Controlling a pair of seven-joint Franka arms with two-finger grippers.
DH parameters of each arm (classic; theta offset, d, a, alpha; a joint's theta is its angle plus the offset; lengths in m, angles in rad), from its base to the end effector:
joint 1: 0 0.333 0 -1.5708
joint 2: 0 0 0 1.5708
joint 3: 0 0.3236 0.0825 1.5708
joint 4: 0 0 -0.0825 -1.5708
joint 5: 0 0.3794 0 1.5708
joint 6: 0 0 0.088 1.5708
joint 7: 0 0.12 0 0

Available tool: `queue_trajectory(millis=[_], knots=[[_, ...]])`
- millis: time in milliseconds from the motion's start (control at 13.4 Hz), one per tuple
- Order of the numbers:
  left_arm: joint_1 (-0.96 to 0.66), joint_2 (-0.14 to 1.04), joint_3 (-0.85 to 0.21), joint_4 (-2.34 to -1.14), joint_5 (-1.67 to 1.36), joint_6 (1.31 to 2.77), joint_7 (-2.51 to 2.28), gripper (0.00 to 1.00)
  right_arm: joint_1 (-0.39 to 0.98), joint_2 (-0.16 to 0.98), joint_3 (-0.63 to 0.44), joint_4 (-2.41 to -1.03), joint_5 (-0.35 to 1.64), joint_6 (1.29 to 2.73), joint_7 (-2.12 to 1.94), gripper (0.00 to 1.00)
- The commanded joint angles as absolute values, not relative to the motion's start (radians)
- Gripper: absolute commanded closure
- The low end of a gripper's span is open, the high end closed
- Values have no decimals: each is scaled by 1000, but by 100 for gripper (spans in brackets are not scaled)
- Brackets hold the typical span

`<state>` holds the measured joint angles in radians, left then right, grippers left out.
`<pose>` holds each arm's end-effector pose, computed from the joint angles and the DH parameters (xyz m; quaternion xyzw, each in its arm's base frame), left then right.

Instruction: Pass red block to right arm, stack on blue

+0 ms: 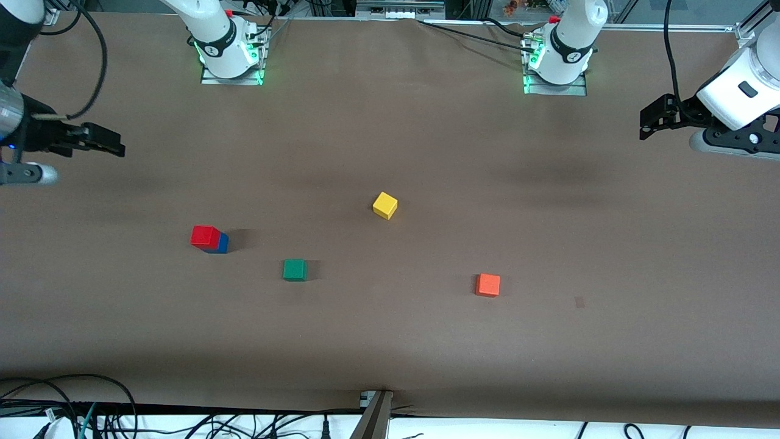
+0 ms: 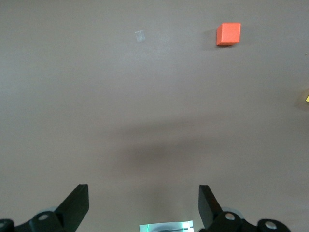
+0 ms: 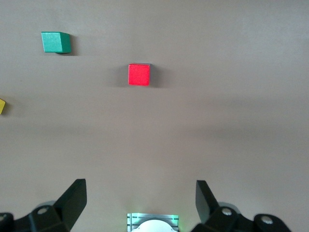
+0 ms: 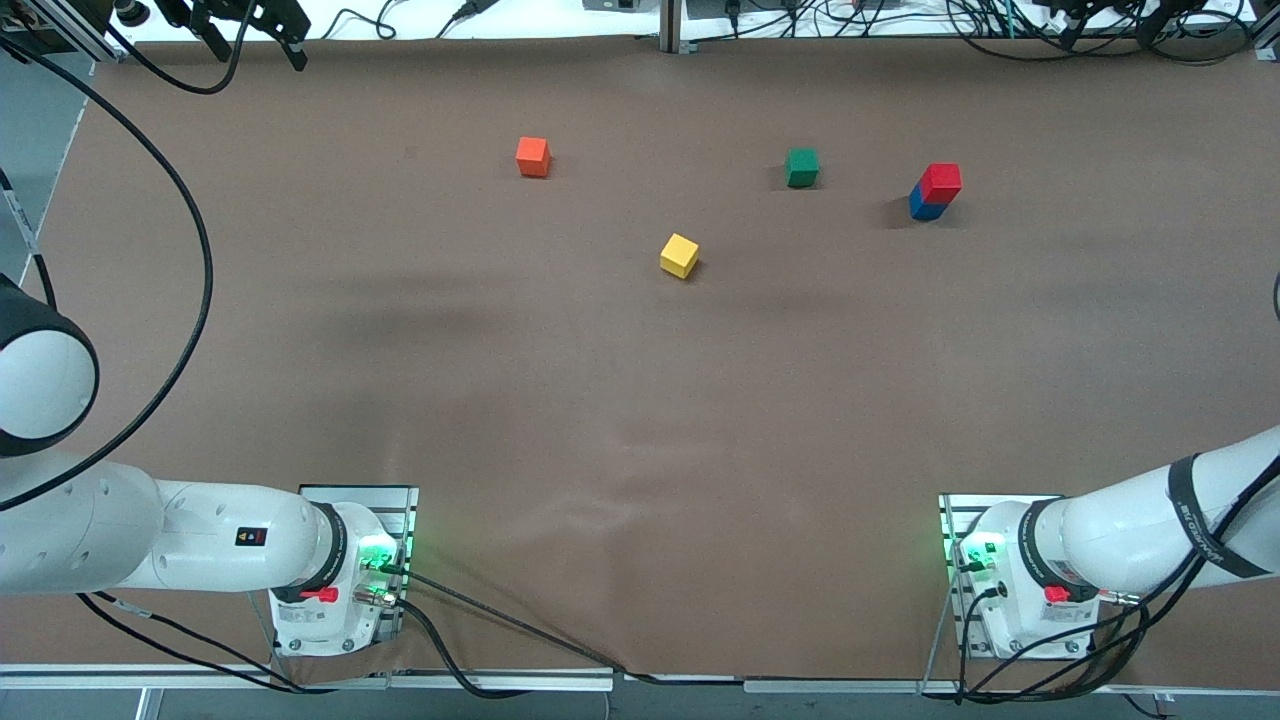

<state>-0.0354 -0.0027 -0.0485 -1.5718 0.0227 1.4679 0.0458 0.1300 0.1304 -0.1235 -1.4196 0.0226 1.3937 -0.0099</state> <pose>0.5347 -0.0421 0.6117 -0.9966 0.0641 0.0504 0.0124 0.5694 0.0116 0.6018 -0.9969 -0.0092 0.0776 0.0034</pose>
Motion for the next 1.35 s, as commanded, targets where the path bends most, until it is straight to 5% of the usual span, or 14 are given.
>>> queue_trajectory(millis=[0,374,1270], knots=[[-32,5,-48,-1560,9,1473,43,0,106,52,-98,-1456,8,1384,-29,0],[-32,5,-48,-1560,11,1486,48,0,67,-38,-100,-1537,2,1382,-81,0],[-28,9,-54,-1560,6,1485,44,0,77,38,-109,-1483,-15,1387,-84,0]])
